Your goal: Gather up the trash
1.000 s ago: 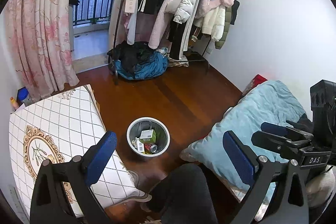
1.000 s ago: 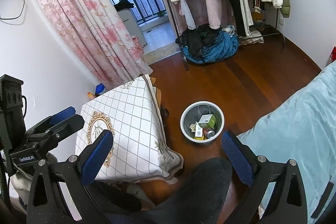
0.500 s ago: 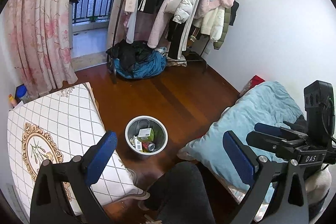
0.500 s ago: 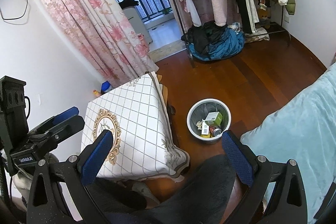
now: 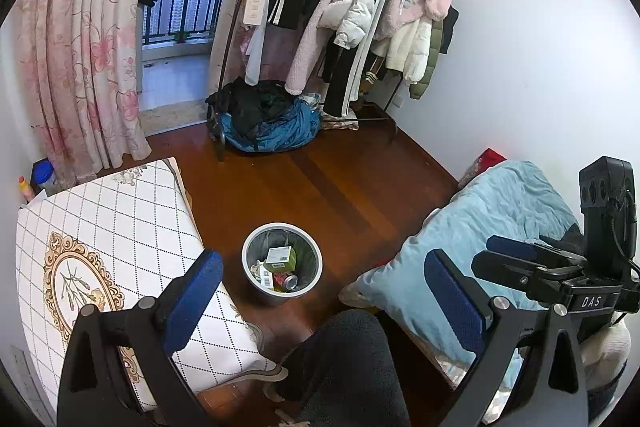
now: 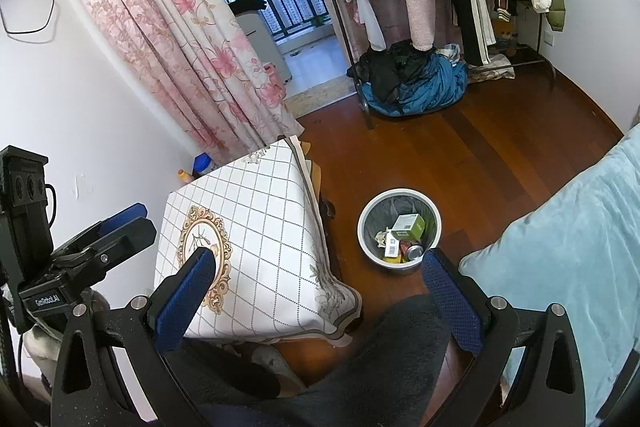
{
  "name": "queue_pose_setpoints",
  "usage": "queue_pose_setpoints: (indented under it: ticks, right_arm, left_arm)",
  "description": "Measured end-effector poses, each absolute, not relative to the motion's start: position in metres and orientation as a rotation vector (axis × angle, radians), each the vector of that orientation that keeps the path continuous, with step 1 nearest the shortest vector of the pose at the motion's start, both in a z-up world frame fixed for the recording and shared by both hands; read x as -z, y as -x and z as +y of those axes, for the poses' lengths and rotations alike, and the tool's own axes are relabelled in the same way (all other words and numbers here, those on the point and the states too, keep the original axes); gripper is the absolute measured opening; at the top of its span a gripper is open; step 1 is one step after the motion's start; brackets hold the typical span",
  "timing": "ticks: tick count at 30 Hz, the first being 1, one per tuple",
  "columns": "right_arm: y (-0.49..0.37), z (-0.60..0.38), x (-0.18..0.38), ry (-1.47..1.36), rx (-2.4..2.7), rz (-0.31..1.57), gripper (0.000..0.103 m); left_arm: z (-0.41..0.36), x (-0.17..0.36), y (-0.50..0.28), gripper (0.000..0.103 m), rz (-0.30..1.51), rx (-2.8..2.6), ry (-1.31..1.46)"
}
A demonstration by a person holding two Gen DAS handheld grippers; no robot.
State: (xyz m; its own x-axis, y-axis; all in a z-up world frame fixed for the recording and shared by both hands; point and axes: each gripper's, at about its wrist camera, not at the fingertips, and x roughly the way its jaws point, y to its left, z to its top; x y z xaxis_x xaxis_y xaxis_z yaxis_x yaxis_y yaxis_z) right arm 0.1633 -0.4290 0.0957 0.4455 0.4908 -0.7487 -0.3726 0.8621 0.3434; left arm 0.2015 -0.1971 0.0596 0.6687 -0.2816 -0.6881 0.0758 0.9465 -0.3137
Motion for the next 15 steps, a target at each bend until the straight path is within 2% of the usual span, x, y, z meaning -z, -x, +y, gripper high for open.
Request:
queue_pose_setpoints:
  ticks: [15]
  right_arm:
    - [-0.1695,-0.4232,-0.1021,-0.119,-0.551,0.977,0.103]
  left_arm:
    - [-0.1959,-0.0604,-0.2015,0.103,0.812,0.202,0.275]
